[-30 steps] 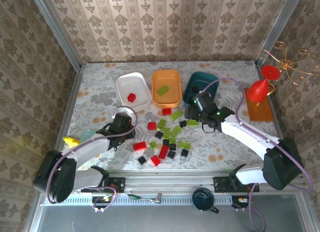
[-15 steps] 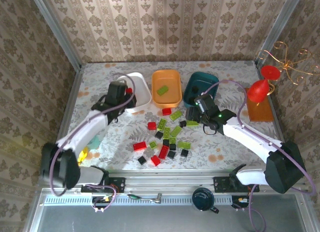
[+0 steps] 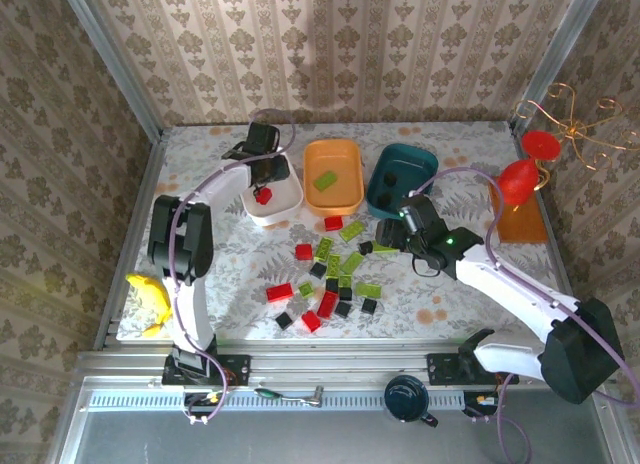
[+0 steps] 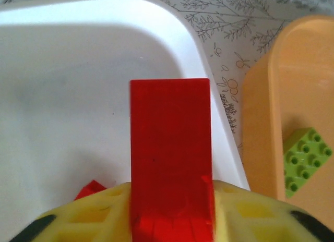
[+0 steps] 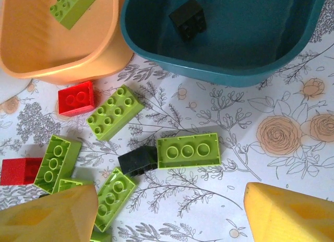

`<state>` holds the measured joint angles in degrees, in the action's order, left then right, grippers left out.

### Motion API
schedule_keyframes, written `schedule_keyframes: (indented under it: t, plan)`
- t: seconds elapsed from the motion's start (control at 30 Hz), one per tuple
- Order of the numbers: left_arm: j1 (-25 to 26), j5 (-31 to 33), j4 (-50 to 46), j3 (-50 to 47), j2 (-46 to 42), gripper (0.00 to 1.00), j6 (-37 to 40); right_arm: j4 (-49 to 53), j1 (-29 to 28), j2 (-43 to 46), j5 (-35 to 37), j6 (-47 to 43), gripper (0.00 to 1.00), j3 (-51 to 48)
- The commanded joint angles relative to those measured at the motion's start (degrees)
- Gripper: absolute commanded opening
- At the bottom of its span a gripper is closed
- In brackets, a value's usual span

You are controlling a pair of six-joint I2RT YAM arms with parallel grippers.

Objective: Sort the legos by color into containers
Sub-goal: Place the lego in the container, then pick up the lego from the bottom-center of the table.

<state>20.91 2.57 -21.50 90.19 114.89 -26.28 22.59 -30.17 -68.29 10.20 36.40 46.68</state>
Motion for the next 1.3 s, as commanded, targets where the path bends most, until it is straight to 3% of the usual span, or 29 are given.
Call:
schedule_keyframes:
  t: [0.0,0.23,0.47,0.5,0.8,0.97,1.27]
  plan:
    - [-0.27,-0.82,-3.49,2.36,-0.31,0.58,1.06,1.49,-0.24,1.65,-0.96,1.21,0.76,-1.29]
    - [1.11,-2.34,0.01,-4.70,-10.19,0.78,0.58,0.82,-0.24,2.83,-1.83,1.74,0.76,-2.46]
    - [7.93,-2.57,8.04,-24.96,-28.40,0.92,-0.78,-0.65,-0.99,2.39,-6.49,0.34,0.75,-3.36]
    - [8.99,-2.49,9.58,-28.58,-31.51,0.99,-1.37,-0.63,-1.69,2.00,-7.17,-0.28,0.75,-3.43]
    - [16.62,-0.73,14.40,-52.25,-53.61,1.00,-7.56,1.69,-11.03,-2.87,-7.52,-4.06,0.74,-4.83]
    - [18.74,2.29,11.41,-58.64,-62.65,1.00,-9.95,1.36,-12.90,-3.77,-4.62,-1.91,0.72,-6.87]
    - [19.70,3.94,7.95,-63.69,-70.45,1.00,-11.77,4.02,-16.98,-6.78,-8.24,-3.19,0.67,-6.81]
